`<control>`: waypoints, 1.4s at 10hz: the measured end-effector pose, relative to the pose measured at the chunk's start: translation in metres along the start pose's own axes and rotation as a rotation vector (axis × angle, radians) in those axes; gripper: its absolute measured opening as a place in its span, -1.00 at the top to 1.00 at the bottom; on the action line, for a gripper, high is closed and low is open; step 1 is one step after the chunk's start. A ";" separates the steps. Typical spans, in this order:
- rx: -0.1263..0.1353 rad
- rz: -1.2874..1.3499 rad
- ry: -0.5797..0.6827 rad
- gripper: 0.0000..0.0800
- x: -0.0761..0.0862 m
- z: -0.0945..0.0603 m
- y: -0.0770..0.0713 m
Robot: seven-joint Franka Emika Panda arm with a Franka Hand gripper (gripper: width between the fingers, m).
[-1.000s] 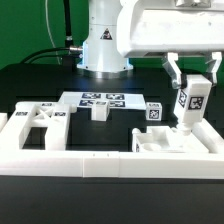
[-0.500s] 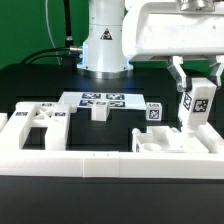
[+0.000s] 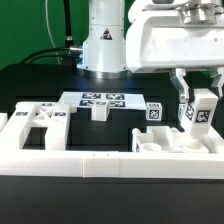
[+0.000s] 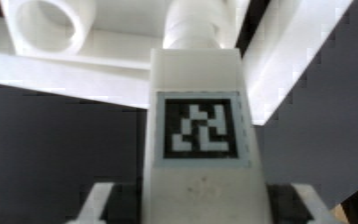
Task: Assemble chair
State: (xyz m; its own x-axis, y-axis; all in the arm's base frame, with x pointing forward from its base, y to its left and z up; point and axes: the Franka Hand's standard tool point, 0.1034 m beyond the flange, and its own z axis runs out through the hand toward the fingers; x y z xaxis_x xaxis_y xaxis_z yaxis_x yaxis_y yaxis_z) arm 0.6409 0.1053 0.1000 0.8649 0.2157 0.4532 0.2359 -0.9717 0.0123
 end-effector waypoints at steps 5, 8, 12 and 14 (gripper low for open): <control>0.001 -0.005 0.001 0.28 -0.001 0.001 -0.002; 0.007 -0.005 -0.005 0.28 -0.002 0.003 -0.007; 0.007 -0.010 -0.007 0.28 -0.001 0.002 -0.005; 0.008 -0.010 -0.009 0.28 -0.006 0.006 -0.007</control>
Offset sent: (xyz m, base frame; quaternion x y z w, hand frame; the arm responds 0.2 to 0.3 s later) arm 0.0006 0.0011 -0.0047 -0.0021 0.0040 0.0011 1.0000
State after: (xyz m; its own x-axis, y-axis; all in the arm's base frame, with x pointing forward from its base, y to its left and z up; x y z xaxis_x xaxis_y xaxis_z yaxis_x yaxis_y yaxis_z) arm 0.6365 0.1111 0.0920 0.8663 0.2266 0.4451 0.2482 -0.9687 0.0101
